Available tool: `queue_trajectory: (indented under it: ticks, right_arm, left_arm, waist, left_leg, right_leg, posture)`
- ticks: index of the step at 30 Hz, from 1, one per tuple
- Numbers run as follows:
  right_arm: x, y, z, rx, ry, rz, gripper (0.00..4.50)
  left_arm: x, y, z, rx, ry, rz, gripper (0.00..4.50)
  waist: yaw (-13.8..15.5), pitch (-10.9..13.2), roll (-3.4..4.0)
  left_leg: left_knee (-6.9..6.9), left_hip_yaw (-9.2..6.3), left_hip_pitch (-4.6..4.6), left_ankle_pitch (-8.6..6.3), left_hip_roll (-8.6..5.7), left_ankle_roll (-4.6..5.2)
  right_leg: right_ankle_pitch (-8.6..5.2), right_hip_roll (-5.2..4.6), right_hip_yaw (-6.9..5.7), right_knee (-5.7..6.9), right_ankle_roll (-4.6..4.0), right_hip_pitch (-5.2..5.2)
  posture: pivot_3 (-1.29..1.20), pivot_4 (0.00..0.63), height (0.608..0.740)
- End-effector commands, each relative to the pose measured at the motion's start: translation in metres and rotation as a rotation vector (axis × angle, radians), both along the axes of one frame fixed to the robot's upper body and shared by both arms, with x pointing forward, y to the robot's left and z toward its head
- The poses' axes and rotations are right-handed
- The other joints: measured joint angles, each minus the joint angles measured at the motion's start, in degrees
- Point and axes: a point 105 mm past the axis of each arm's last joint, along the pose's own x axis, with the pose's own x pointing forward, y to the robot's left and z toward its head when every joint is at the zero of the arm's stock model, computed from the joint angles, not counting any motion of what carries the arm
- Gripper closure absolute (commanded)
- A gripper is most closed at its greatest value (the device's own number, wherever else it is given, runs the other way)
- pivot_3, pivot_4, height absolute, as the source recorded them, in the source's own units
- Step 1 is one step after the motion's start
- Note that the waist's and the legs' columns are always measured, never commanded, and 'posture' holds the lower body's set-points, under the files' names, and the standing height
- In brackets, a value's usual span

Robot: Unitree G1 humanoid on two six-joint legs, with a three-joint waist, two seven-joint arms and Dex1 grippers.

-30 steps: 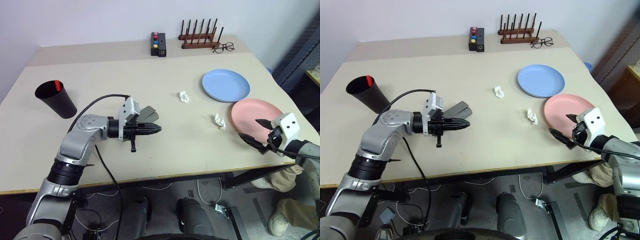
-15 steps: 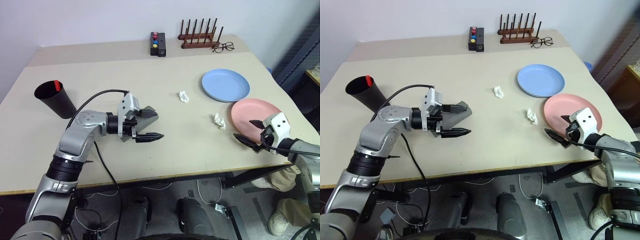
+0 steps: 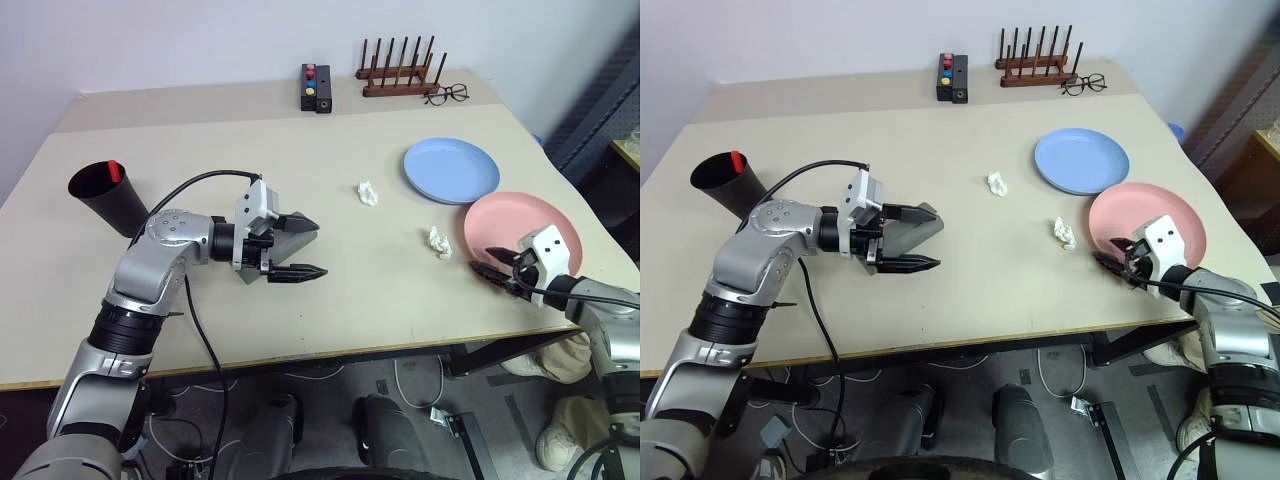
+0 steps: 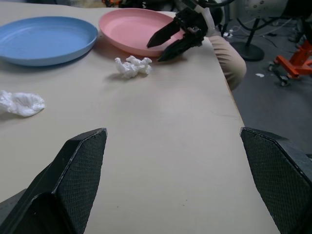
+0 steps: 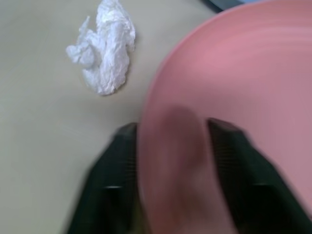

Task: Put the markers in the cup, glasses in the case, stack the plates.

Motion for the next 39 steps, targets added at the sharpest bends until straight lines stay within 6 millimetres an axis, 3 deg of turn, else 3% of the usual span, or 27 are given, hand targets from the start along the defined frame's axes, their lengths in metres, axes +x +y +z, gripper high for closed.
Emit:
queue_trajectory:
  ticks: [1, 11, 21, 28, 39]
  right_arm:
    - [0.003, -0.002, 0.005, -0.014, -0.02, -0.004, 4.39]
    - [0.008, -0.003, 0.013, -0.044, -0.062, -0.02, 4.45]
    - [0.022, 0.004, 0.058, -0.254, -0.219, -0.015, 4.45]
    - [0.056, 0.035, 0.099, -0.318, -0.365, 0.083, 4.45]
    - [0.11, 0.056, 0.095, -0.368, -0.314, 0.174, 4.45]
  left_arm:
    - [0.0, -0.001, 0.012, 0.008, -0.06, -0.024, 0.0]
    - [0.003, -0.001, 0.014, 0.01, -0.076, -0.025, 0.0]
    - [0.008, -0.001, 0.012, -0.004, -0.09, 0.015, 0.0]
    - [0.008, -0.002, 0.01, -0.02, -0.089, 0.042, 0.0]
    - [0.002, 0.006, 0.012, -0.059, -0.089, 0.153, 0.0]
  waist:
    - [-0.1, 0.0, -0.02]
    - [0.0, 0.0, -0.02]
    - [-0.1, 0.0, 0.03]
    - [-0.3, 0.2, 0.19]
    - [-0.4, 0.3, 0.24]
  left_leg:
    - [0.01, 0.0, 0.0, 0.0, 0.0, 0.0]
    - [0.01, -0.01, 0.01, 0.0, 0.0, 0.0]
    - [-0.01, 0.0, -0.02, 0.0, -0.01, 0.0]
    - [-0.06, 0.02, -0.04, 0.0, 0.0, 0.0]
    - [-0.13, 0.04, -0.07, 0.0, -0.04, 0.0]
  right_leg:
    - [0.0, 0.0, 0.0, 0.0, 0.0, 0.0]
    - [0.0, 0.0, 0.0, -0.03, 0.0, 0.03]
    - [0.0, -0.01, 0.01, -0.03, 0.0, -0.03]
    - [0.08, 0.01, 0.02, -0.03, 0.14, -0.09]
    - [0.1, 0.07, 0.01, -0.12, 0.16, -0.11]
  posture:
    - [0.0, 0.15, 0.74]
    - [0.0, 0.15, 0.74]
    - [0.0, 0.15, 0.74]
    - [0.0, 0.15, 0.74]
    - [0.0, 0.15, 0.74]
